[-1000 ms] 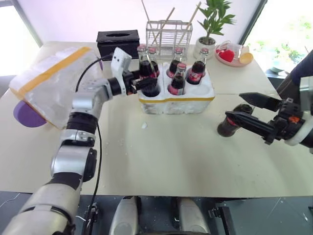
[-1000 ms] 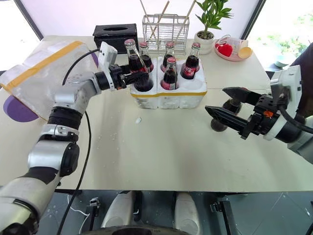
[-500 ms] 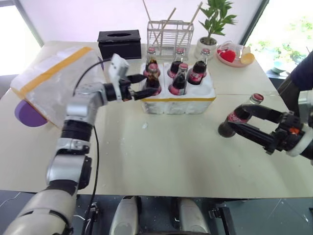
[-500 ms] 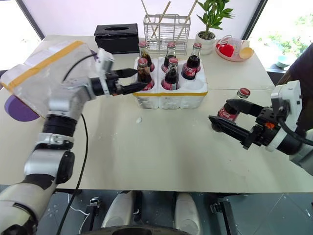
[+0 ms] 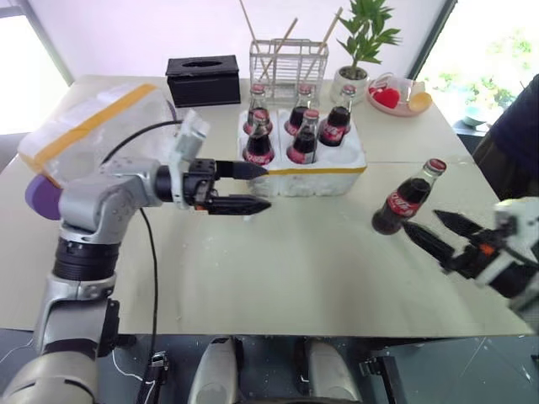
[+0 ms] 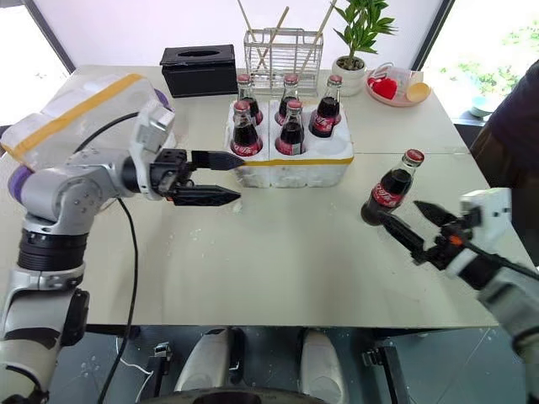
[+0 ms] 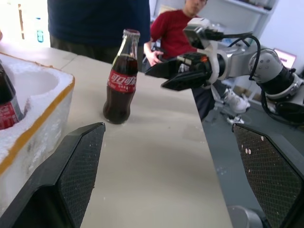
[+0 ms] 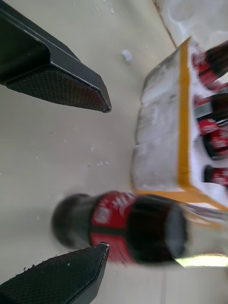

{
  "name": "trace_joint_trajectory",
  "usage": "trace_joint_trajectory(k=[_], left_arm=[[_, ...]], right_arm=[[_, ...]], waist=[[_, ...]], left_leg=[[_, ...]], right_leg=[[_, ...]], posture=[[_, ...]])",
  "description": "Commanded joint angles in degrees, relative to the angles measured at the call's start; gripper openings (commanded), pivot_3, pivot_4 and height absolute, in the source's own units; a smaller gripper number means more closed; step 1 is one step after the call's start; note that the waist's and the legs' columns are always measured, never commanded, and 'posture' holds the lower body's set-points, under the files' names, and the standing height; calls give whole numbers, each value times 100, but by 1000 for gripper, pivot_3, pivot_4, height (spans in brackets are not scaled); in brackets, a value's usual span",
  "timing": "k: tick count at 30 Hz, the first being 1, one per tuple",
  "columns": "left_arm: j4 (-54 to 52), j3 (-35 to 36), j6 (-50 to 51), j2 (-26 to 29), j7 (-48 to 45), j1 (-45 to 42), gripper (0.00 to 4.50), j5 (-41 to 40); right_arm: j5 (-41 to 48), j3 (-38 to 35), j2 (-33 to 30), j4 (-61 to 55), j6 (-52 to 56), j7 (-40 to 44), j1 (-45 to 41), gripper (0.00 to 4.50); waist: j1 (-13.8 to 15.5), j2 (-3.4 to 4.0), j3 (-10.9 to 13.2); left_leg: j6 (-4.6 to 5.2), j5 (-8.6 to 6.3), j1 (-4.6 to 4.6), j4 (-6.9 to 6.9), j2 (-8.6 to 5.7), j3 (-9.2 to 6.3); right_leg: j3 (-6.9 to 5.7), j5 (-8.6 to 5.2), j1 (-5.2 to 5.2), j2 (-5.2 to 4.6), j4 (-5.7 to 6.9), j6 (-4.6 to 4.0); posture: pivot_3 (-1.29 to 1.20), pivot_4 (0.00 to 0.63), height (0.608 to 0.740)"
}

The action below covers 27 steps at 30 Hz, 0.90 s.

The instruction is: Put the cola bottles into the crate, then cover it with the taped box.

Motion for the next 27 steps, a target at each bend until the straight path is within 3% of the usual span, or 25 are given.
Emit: trace_joint_trajectory(k=[1,17,22,25,27], left_arm=[[-273,161,-41,-38,169,-5,4472,-172],[-299,69,-176,-109,452,-39,4472,-233],[-364,74,-169,-98,500,-26,4500,-246],[-398,101,-163,-71,534,-12,4500,-246],[-394,288,-81,-16,651,15,4500,-333]], right_arm=[[-240,76,195,172,-274,-220,-245,4500],[-1181,1121,791,2063,-886,-189,-2062,4500],[-1347,1149,830,2096,-1013,-149,-2160,2859],[-1158,1013,749,1759,-952,-35,-2162,2860],[-343,780,560,1314,-584,136,-2641,2860]], waist=[[-20,-1,0],[-87,1,0],[-81,2,1],[-85,5,2],[-99,24,14]], left_leg=[[0,0,0,-2,0,-2],[1,0,4,-1,0,0],[1,0,2,-3,0,0],[1,0,2,-4,0,0],[1,0,2,-4,0,0]], right_leg=[[0,-1,0,2,1,1],[4,0,1,7,4,3],[3,0,0,7,4,4],[4,0,0,8,4,4],[4,0,-2,8,5,4]], posture=[[0,150,740],[0,150,740],[0,150,740],[0,150,740],[0,150,740]])
